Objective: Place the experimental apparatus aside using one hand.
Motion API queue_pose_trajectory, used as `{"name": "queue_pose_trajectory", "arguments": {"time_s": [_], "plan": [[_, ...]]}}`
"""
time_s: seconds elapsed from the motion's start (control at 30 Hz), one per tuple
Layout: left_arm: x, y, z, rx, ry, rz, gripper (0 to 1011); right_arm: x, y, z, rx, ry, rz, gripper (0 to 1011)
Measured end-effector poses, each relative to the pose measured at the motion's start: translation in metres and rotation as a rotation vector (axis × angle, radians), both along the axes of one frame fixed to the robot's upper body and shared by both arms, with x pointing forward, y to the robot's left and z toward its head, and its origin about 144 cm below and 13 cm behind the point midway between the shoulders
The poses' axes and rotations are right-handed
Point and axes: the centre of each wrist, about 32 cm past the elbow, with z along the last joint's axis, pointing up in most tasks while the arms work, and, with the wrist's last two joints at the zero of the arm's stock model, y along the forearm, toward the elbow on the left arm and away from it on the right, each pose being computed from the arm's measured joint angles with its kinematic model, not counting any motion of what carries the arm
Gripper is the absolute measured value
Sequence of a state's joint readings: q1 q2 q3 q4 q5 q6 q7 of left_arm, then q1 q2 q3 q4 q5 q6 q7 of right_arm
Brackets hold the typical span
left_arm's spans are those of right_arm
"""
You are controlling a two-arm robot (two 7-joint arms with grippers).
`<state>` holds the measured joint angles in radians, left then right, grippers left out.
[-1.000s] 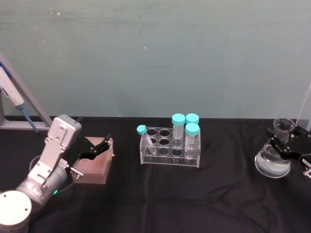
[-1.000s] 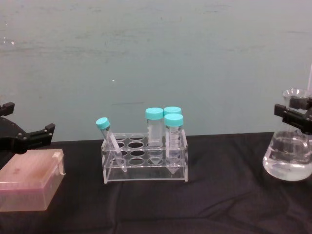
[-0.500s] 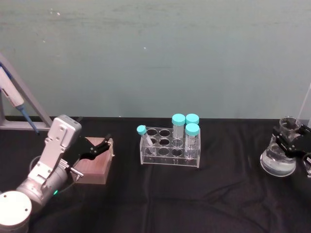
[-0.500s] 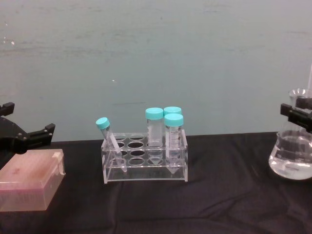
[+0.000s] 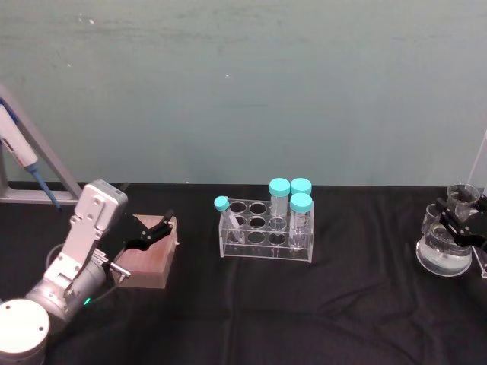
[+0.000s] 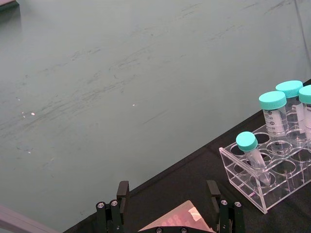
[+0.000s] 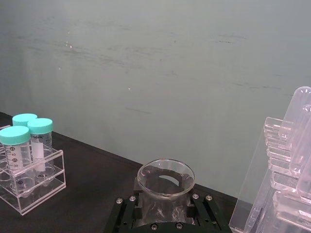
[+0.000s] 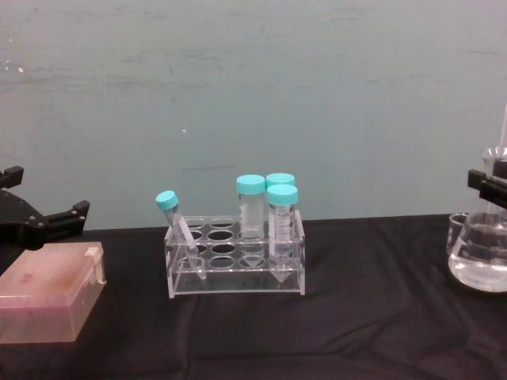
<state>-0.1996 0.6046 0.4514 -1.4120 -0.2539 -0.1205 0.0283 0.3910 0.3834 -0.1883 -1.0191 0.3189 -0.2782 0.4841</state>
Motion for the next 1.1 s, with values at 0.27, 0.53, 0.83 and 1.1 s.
{"name": "queue_pose_trajectory", "arguments": {"time_s": [0.27,0.53,0.83,1.1], "plan": [[0.0000,0.0000,0.0000,0.000,0.000,0.000,1000,0.0031,0.0011,-0.0007,0.001,0.002,0.001,456],[0.0000,0.0000,0.0000,0.000,0.000,0.000,1000,0.0059,0.0030,-0.0015,0.003,0.003,0.011,456],[0.0000,0.0000,0.0000,0.000,0.000,0.000,1000,0.0076,0.0046,-0.0030,0.002,0.008,0.015,456],[0.0000,0.0000,0.0000,0.000,0.000,0.000,1000,0.0091,0.0045,-0.0043,-0.002,0.014,0.019,456]]}}
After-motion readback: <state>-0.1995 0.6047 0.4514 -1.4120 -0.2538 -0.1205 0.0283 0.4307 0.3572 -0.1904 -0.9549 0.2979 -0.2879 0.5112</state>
